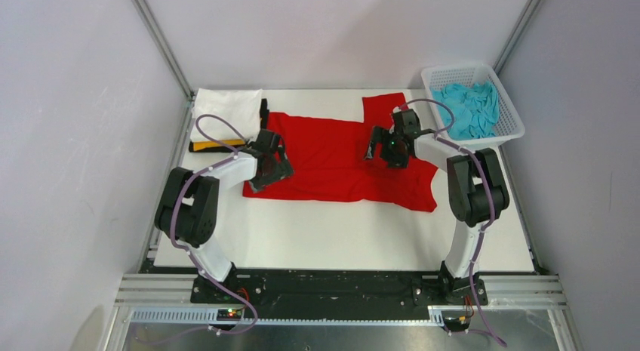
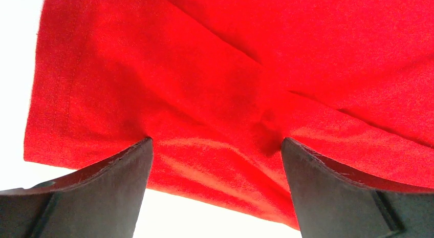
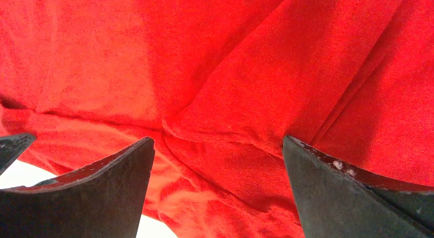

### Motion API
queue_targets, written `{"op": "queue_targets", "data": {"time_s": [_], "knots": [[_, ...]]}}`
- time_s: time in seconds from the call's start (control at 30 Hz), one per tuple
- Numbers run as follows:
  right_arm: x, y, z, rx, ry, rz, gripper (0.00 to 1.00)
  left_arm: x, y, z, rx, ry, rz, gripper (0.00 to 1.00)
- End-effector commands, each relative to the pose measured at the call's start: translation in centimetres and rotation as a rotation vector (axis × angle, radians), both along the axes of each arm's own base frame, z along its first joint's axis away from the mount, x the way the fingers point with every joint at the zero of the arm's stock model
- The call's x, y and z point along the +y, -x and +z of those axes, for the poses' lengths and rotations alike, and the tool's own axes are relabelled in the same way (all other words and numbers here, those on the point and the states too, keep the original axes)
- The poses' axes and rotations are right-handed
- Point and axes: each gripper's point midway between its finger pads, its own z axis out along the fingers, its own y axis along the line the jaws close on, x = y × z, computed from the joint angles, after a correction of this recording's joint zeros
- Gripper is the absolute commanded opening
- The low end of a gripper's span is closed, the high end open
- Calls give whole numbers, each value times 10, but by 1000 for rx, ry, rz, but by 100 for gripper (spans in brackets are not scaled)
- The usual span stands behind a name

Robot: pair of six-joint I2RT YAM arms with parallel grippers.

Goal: Fold and stack the t-shirts
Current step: Fold the flattened tshirt in 1/3 of the way

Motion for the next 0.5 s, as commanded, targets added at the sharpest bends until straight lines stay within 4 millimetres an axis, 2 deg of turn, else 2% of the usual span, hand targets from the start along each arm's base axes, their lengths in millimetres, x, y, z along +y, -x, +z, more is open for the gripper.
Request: {"op": "queue_targets", "data": {"time_s": [0.0,0.17,0.27,0.3,0.47], "knots": [[-3,-10,3,-28,103,-83,99,7,-2,-4,-4,-33,-7,100],[-3,-15,0,-56,170,-181,99,14,2,-6,-4,-57,4,100],[-1,-11,1,-43,178,-259,99,16,3,-6,-5,-64,7,100],[-10,-13,4,-67,223,-299,99,17,3,-6,-5,-65,8,100],[-19,-2,2,-79,265,-345,100,17,2,-7,0,-67,0,100]]}}
